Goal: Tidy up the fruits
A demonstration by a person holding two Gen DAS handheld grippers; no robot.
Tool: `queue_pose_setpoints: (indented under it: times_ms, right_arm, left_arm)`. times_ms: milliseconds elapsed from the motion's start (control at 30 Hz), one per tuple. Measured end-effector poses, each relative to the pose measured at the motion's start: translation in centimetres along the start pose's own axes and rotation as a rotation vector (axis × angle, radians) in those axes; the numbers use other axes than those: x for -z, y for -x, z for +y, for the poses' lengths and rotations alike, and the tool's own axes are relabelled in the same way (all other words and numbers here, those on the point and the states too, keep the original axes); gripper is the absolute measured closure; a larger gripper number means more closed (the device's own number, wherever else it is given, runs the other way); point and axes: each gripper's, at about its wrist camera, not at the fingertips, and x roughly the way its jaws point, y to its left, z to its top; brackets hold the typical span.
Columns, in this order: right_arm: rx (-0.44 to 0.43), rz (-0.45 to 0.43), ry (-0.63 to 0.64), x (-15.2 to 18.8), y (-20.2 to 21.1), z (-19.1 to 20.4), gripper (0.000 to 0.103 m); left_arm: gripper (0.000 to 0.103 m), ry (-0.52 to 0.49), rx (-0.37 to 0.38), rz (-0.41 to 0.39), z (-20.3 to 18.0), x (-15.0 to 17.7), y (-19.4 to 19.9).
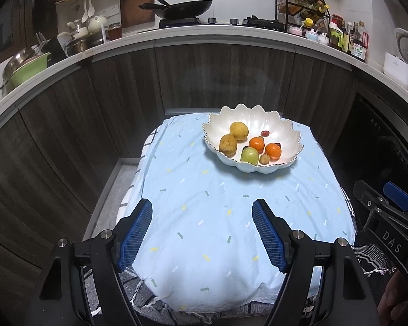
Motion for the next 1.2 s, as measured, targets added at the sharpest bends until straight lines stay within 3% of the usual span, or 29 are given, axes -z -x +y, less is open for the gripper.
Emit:
queue_pose_setpoints:
  times_ms: [1200]
  right_arm:
    - [-0.009,-0.004,-0.015,0.24,0.88,-0.03,0.036]
  left_arm:
    - [0.027,0.001,0.004,-0.006,0.19,0.31,0.94]
